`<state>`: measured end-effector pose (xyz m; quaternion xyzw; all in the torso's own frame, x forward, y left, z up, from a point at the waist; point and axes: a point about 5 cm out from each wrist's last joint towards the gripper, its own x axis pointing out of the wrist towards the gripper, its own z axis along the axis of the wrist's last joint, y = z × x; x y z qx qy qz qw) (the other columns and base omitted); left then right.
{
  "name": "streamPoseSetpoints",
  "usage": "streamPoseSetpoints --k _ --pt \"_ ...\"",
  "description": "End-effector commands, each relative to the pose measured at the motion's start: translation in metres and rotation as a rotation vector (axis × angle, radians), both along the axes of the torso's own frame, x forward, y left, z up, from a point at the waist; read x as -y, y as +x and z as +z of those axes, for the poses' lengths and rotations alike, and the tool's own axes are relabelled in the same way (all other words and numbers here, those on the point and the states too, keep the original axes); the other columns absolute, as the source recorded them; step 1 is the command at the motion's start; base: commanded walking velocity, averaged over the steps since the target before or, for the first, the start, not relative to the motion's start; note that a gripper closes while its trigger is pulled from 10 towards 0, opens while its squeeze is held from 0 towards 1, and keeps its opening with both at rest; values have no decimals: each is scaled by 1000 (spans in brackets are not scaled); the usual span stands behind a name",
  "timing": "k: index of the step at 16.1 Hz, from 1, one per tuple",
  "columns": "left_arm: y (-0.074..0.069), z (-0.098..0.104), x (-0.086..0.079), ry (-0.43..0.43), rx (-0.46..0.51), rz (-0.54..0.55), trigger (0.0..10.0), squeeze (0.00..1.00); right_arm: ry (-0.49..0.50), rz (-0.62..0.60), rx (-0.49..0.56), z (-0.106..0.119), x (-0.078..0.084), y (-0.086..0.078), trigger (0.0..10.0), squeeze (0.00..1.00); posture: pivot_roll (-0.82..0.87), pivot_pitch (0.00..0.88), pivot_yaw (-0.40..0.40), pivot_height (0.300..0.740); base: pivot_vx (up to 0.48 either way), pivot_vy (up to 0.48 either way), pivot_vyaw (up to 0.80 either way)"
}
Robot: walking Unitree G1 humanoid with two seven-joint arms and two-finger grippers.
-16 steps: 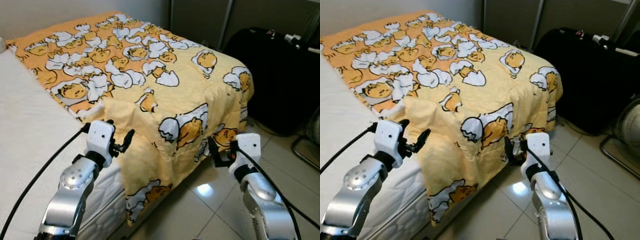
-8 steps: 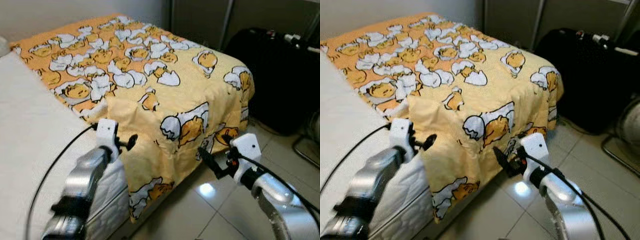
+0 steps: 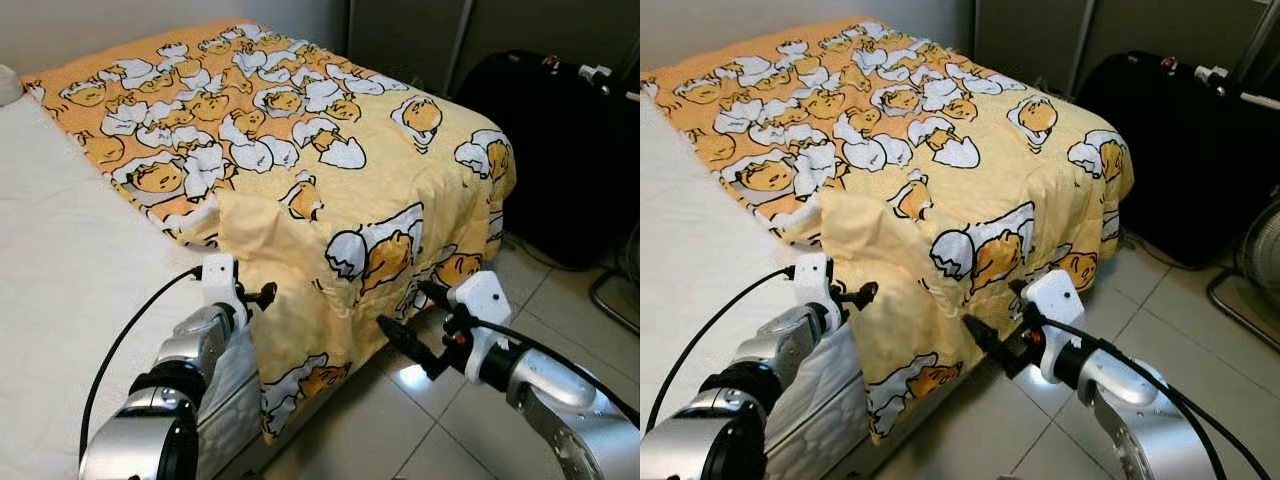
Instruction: Clean up the room
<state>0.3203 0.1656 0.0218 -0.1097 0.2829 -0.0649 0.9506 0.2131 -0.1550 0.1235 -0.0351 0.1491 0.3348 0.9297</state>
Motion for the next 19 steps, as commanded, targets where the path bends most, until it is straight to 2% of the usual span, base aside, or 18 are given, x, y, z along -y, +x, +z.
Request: streamPoseSetpoints --k 1,2,3,4,6,7,12,13,17,18,19 --pt "1 0 5 -16 2 7 10000 0 5 21 -3 3 -2 -3 10000 0 -241 0 69 740 0 0 0" --pt "0 -2 6 4 -4 7 8627 0 1 38 -11 3 -3 -4 10000 0 -247 0 73 740 0 0 0" --pt "-1 -5 8 7 -14 14 4627 0 -3 49 -15 4 -4 -4 10000 0 -255 0 78 740 0 0 0" --pt "-2 -6 8 7 -19 19 4392 0 -4 50 -15 5 -3 -4 10000 0 -260 0 79 740 0 0 0" --pt "-4 -9 6 21 -33 45 941 0 -7 49 -12 8 -3 -3 10000 0 -278 8 80 740 0 0 0" --pt "-4 -10 5 27 -37 57 118 0 -12 52 -13 10 -2 -4 10000 0 -295 19 76 740 0 0 0" --pt "-5 -12 7 42 -40 66 0 0 -50 93 -6 19 0 -4 10000 0 -345 82 62 740 0 0 0" --pt "-5 -12 6 57 -42 72 1216 0 -50 102 1 23 -1 -1 10000 0 -357 96 61 740 0 0 0" --pt "-5 -12 6 57 -42 72 1216 0 -50 102 1 23 -1 -1 10000 0 -357 96 61 740 0 0 0" --pt "-2 -7 -7 108 -18 152 4392 0 -43 99 0 26 -2 -3 10000 0 -371 109 69 740 0 0 0" --pt "1 -3 -16 137 1 203 4392 0 -40 96 -5 26 -2 -5 10000 0 -371 108 69 740 0 0 0"
